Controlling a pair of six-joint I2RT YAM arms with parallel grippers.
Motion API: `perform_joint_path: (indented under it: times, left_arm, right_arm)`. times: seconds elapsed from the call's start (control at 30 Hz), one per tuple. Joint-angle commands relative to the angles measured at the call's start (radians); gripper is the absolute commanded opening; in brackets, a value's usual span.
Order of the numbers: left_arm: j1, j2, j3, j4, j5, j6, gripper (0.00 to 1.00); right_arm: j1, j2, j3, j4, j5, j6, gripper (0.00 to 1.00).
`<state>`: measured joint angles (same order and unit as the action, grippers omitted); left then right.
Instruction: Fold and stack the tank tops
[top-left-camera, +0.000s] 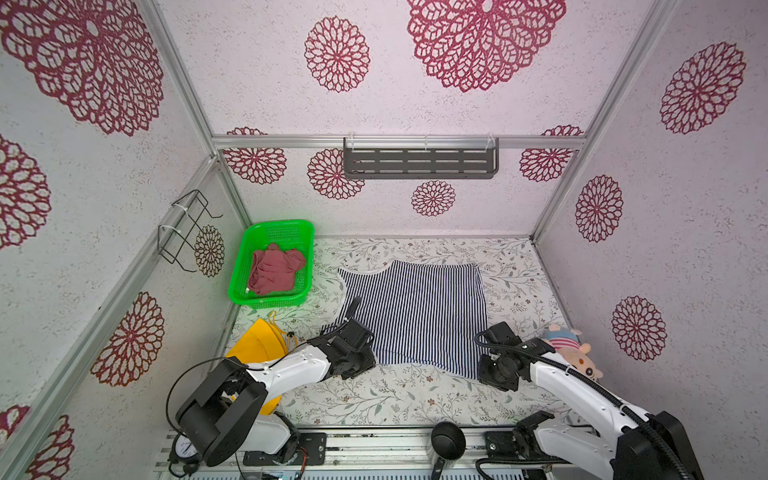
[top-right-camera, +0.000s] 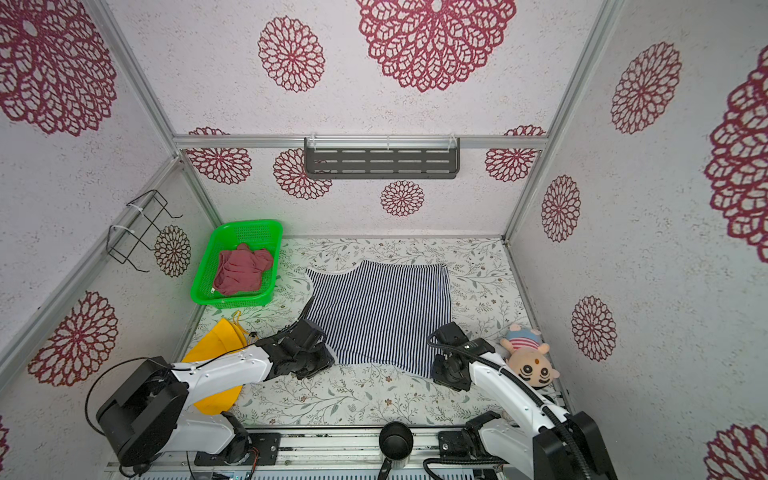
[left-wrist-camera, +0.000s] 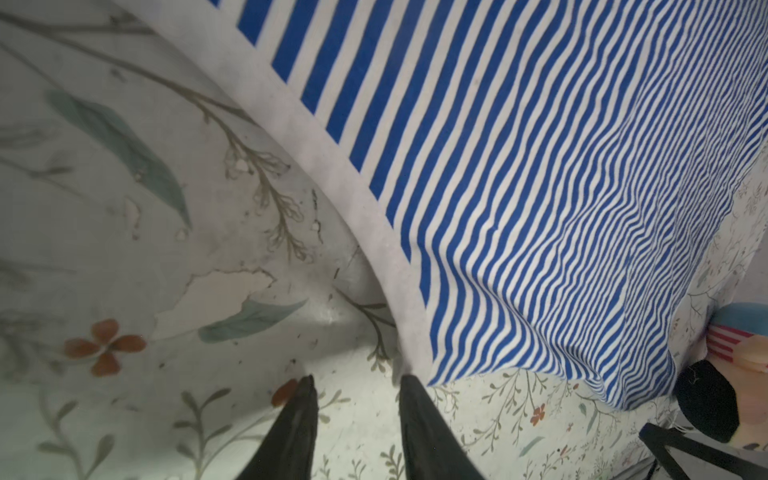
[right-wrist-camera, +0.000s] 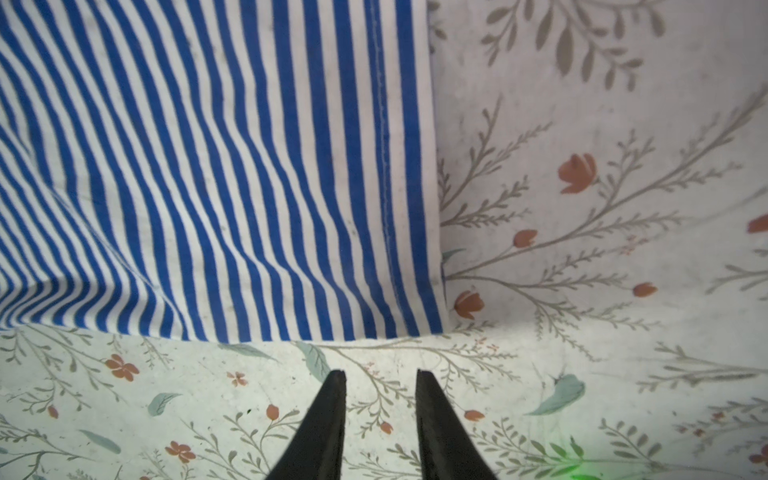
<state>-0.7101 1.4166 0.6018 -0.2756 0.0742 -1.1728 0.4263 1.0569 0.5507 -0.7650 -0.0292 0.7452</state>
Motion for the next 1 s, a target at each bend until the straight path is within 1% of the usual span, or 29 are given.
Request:
perform_joint_path:
  times: [0.0,0.17,0.3,0.43,0.57,0.7,0.73,0.8,0.87,0.97]
  left_arm:
    - [-0.014,0.034,0.028,0.039,0.007,-0.014,0.38]
    - [-0.017,0.081,0.038,0.069,0.009,-0.014,0.43]
    - [-0.023,0.109,0.052,0.07,0.005,-0.01,0.44]
    - [-0.025,0.121,0.055,0.069,0.001,-0.011,0.39]
    - [-0.025,0.122,0.055,0.062,-0.001,-0.017,0.31]
    - [-0.025,0.118,0.058,0.048,0.001,-0.016,0.29]
    - [-0.024,0.117,0.059,0.041,0.0,-0.016,0.31]
    - [-0.025,0.11,0.062,0.025,0.002,-0.012,0.4]
    - [-0.027,0.101,0.066,0.007,0.006,-0.011,0.46]
    - [-0.042,0.085,0.063,-0.011,0.009,-0.018,0.46]
  right_arm:
    - [-0.015,-0.03,-0.015,-0.005,0.011,0.032,0.3]
    - [-0.039,-0.039,-0.052,0.046,0.003,0.041,0.28]
    - [-0.043,-0.026,-0.06,0.08,0.024,0.044,0.29]
    - [-0.053,-0.003,-0.066,0.096,0.036,0.033,0.28]
    - [-0.061,-0.021,-0.074,0.101,0.065,0.042,0.28]
    - [-0.069,-0.028,-0.08,0.107,0.079,0.045,0.29]
    - [-0.071,-0.029,-0.08,0.108,0.081,0.045,0.29]
    - [-0.073,-0.023,-0.084,0.114,0.085,0.045,0.3]
    - [-0.073,-0.013,-0.092,0.126,0.08,0.041,0.29]
    - [-0.072,0.006,-0.094,0.139,0.077,0.037,0.22]
